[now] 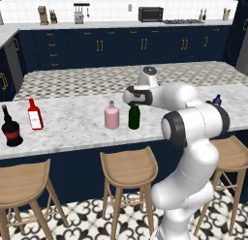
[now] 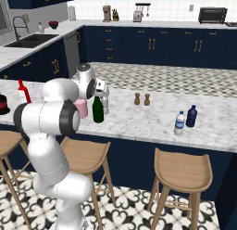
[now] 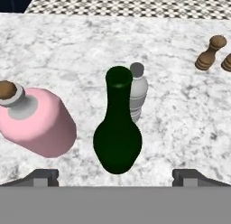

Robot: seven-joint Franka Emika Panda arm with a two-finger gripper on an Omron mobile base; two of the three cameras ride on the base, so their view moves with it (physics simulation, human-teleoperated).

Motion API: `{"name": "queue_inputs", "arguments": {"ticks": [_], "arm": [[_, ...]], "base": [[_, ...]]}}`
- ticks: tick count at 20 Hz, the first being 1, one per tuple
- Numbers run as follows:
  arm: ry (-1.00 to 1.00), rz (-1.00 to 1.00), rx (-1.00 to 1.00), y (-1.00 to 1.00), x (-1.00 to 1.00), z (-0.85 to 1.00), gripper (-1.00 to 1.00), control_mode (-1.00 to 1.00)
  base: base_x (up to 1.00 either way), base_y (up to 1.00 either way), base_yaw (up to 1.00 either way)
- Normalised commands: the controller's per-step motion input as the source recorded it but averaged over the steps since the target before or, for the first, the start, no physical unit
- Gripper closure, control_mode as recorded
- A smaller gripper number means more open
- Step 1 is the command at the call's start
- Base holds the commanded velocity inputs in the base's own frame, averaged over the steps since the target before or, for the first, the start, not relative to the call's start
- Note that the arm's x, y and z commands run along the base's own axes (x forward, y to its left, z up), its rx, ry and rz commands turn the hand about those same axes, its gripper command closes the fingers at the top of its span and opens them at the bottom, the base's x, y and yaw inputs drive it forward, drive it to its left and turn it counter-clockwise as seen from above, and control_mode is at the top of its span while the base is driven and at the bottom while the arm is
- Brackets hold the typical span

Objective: Move the plastic bottles in the middle to the plastics group, and the glass bottles in the middle to the glass group.

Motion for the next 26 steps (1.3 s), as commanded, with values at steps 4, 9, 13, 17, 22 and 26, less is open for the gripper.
{"name": "queue_inputs", "arguments": {"ticks": [4,9,13,17,22,26], "arm": [[0.03,0.0,0.0,0.0,0.16,-0.18,-1.0,-1.0],[0.0,0.0,0.0,0.01,0.22,-0.1,-1.0,-1.0],[0.0,0.0,0.0,0.0,0.09,-0.11,-1.0,-1.0],[0.0,0.0,0.0,0.0,0.0,-0.06,-1.0,-1.0],[0.0,0.0,0.0,0.0,0.11,-0.08,-1.0,-1.0],[0.0,0.0,0.0,0.0,0.15,-0.01,-1.0,-1.0]], "base": [[0.0,0.0,0.0],[0.0,0.0,0.0],[0.0,0.0,0.0],[0.0,0.0,0.0],[0.0,0.0,0.0],[0.0,0.0,0.0]]}}
